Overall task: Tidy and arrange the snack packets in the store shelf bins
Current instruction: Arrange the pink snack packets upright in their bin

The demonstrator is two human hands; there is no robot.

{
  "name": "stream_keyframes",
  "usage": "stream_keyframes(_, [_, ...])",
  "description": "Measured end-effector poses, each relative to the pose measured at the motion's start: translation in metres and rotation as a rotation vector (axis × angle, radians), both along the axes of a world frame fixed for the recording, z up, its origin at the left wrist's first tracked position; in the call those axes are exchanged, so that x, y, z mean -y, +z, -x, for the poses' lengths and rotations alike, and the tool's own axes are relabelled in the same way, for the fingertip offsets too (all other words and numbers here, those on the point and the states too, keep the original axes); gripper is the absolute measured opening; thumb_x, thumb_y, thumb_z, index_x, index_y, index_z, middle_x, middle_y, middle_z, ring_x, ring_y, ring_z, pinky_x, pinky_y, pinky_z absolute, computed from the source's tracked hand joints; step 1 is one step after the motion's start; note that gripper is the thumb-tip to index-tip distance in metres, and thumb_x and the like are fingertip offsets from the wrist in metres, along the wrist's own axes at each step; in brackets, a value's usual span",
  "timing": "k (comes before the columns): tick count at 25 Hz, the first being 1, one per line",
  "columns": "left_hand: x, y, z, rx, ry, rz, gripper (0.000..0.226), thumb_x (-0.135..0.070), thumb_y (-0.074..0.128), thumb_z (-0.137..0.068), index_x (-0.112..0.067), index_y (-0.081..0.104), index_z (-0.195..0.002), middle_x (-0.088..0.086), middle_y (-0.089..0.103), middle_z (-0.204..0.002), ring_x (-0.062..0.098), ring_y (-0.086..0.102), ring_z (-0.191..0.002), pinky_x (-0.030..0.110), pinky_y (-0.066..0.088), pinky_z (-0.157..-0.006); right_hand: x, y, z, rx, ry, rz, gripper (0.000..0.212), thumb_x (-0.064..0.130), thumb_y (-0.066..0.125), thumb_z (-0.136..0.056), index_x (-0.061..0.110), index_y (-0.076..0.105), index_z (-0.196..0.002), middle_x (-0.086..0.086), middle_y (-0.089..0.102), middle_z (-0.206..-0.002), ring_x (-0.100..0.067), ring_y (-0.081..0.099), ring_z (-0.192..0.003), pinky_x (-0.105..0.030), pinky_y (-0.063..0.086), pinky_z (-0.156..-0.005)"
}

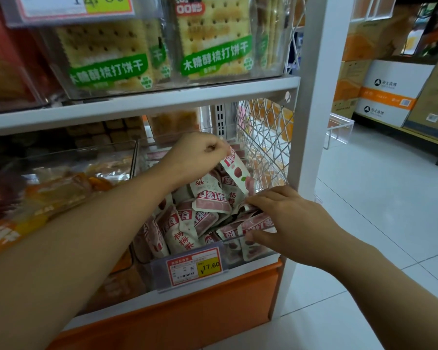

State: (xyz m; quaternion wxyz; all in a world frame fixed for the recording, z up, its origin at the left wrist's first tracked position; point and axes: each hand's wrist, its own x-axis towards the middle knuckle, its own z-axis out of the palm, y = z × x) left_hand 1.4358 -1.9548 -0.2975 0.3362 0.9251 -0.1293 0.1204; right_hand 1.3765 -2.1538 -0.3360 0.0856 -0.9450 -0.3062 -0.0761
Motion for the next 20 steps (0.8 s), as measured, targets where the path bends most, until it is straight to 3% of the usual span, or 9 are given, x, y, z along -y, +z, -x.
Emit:
stream_keyframes(3, [0.005, -0.003, -0.008, 0.126, -0.005, -0.014, 0.007, -0.016, 0.07, -0.082, -0.011, 0.071, -0.086, -0.003, 0.065, -0.102, 0.006, 0.06, -0.099, 0.024, 0.047, -0.091, 0.001, 0.0, 0.001, 0.009, 0.01, -0.005, 0.06, 0.056, 0.045, -0.088, 0.035, 0.029, -0.142, 0.016, 0.038, -0.143, -0.009, 0.026, -0.133, -0.03, 0.041, -0.097])
stream_keyframes(5, [0.009, -0.004, -0.011, 0.165, -0.015, 0.003, 0.017, -0.006, 0.07, -0.081, -0.013, 0.069, -0.097, -0.004, 0.06, -0.108, 0.009, 0.059, -0.095, 0.026, 0.05, -0.088, 0.0, 0.001, 0.001, 0.008, 0.014, -0.017, 0.058, 0.056, 0.046, -0.088, 0.036, 0.03, -0.14, 0.016, 0.038, -0.143, -0.009, 0.027, -0.133, -0.029, 0.041, -0.097])
stream_keyframes(8, [0.02, -0.008, -0.009, 0.052, -0.045, -0.006, 0.044, 0.002, 0.062, -0.085, -0.018, 0.058, -0.123, -0.01, 0.049, -0.122, 0.003, 0.059, -0.088, 0.009, 0.05, -0.068, 0.001, 0.002, 0.001, 0.008, 0.011, -0.023, 0.06, 0.055, 0.046, -0.088, 0.036, 0.028, -0.142, 0.016, 0.037, -0.144, -0.009, 0.026, -0.133, -0.028, 0.039, -0.098])
stream_keyframes(10, [0.025, -0.014, -0.01, -0.063, -0.062, -0.055, 0.039, 0.0, 0.06, -0.086, -0.016, 0.059, -0.122, -0.003, 0.059, -0.123, 0.001, 0.058, -0.085, 0.003, 0.046, -0.063, 0.001, 0.002, 0.002, 0.011, 0.006, -0.024, 0.061, 0.055, 0.045, -0.088, 0.035, 0.026, -0.143, 0.015, 0.037, -0.144, -0.009, 0.027, -0.133, -0.028, 0.039, -0.098])
stream_keyframes(13, [0.024, -0.017, -0.012, -0.126, -0.052, -0.142, 0.028, -0.007, 0.06, -0.089, -0.014, 0.064, -0.116, 0.004, 0.063, -0.119, 0.008, 0.058, -0.092, 0.012, 0.045, -0.073, 0.0, 0.0, 0.004, 0.023, -0.006, -0.03, 0.063, 0.058, 0.042, -0.089, 0.034, 0.022, -0.145, 0.014, 0.036, -0.146, -0.01, 0.027, -0.133, -0.027, 0.037, -0.099])
stream_keyframes(17, [0.023, -0.029, -0.01, -0.227, -0.224, -0.464, 0.028, -0.014, 0.05, -0.095, -0.019, 0.062, -0.12, 0.001, 0.06, -0.124, 0.014, 0.055, -0.106, 0.031, 0.044, -0.091, -0.001, -0.005, 0.006, 0.059, -0.022, -0.102, 0.064, 0.056, 0.041, -0.09, 0.033, 0.021, -0.146, 0.013, 0.034, -0.147, -0.012, 0.03, -0.133, -0.027, 0.036, -0.101])
stream_keyframes(20, [0.02, -0.031, -0.008, -0.258, -0.197, -0.378, 0.035, -0.015, 0.046, -0.098, -0.022, 0.053, -0.131, 0.0, 0.053, -0.136, 0.017, 0.049, -0.123, 0.029, 0.039, -0.101, -0.004, -0.011, 0.007, 0.155, -0.065, -0.156, 0.056, 0.039, 0.064, -0.082, 0.027, 0.046, -0.134, 0.004, 0.052, -0.135, -0.021, 0.05, -0.121, -0.032, 0.05, -0.085])
